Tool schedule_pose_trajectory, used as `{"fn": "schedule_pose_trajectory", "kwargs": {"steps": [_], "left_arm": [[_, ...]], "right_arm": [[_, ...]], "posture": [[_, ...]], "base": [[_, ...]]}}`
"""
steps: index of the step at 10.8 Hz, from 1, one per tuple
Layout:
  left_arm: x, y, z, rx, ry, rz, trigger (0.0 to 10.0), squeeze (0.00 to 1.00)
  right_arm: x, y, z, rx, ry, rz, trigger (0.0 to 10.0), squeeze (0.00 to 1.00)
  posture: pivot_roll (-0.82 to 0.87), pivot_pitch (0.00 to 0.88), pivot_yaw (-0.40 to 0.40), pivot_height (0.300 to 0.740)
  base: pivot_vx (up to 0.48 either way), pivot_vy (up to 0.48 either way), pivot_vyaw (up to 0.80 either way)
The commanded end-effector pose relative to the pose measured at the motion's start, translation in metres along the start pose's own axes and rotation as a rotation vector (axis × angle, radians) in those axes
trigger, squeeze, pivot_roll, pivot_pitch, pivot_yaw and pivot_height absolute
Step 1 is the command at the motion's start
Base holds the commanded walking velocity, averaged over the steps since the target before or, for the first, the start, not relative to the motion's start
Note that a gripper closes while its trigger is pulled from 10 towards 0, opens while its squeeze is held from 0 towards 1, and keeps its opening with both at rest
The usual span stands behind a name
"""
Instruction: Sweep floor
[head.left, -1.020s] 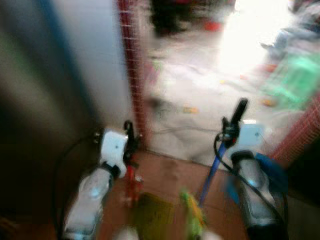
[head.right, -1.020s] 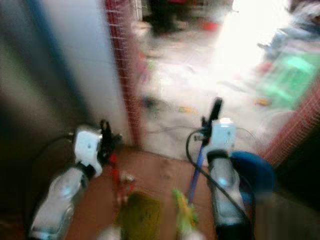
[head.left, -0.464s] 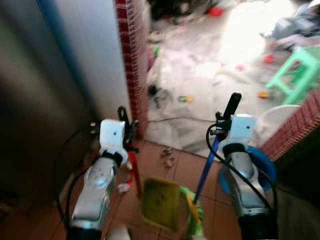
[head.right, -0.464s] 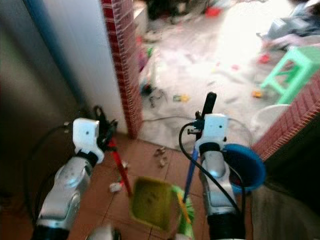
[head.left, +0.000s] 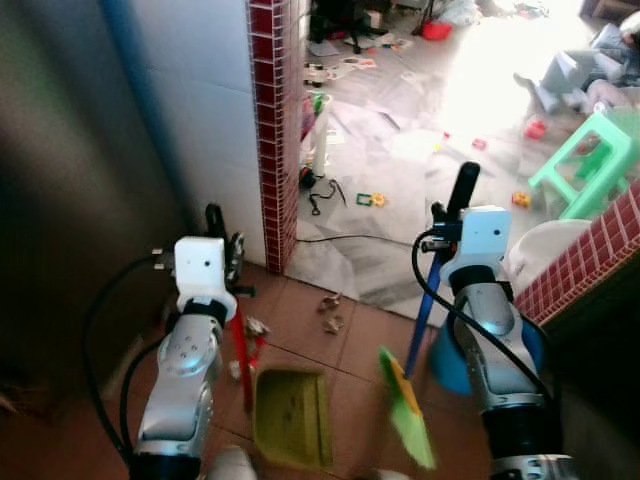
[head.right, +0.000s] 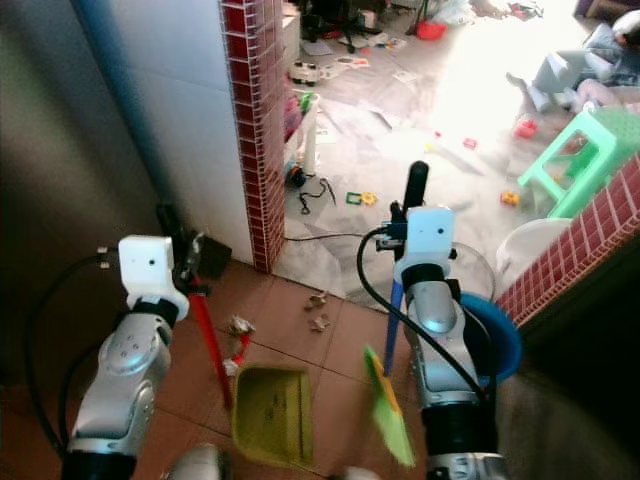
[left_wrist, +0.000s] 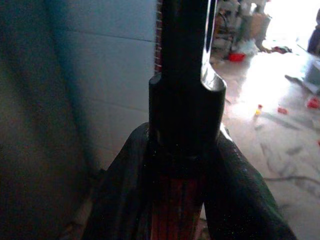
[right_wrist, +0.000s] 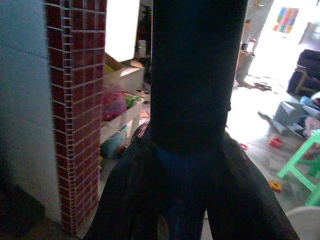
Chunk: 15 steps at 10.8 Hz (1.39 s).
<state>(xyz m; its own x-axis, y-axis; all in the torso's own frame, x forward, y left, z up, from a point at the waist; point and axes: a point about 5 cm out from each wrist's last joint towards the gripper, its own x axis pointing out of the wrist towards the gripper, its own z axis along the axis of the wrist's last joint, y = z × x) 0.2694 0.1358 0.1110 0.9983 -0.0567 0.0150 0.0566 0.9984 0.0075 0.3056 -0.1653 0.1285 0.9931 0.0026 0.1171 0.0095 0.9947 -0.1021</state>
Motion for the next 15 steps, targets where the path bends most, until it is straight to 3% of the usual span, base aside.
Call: {"fn": "schedule_pose_trajectory", "kwargs": {"steps": [1, 7, 15], "left_arm": [[0.003, -0.001, 0.016, 0.0, -0.085, 0.004, 10.0, 0.0], [0.008, -0.008, 0.027, 0.012, -0.128, -0.03, 10.0, 0.0], [0.01, -0.013, 0.029, 0.022, -0.139, -0.053, 10.0, 0.0]], "right_arm": [[0.005, 0.003, 0.01, 0.002, -0.041, 0.011, 10.0, 0.0], [0.009, 0.007, 0.014, 0.014, -0.066, 0.007, 10.0, 0.0], [0.015, 0.01, 0.021, -0.027, -0.113, 0.014, 10.0, 0.0]], "posture": [[-0.01, 0.0, -0.084, 0.74], [0.0, 0.005, -0.065, 0.74], [0.0, 0.0, -0.069, 0.74]], "base": [[0.368, 0.24, 0.0], [0.395, 0.271, 0.0], [0.479, 0.0, 0.0]]}}
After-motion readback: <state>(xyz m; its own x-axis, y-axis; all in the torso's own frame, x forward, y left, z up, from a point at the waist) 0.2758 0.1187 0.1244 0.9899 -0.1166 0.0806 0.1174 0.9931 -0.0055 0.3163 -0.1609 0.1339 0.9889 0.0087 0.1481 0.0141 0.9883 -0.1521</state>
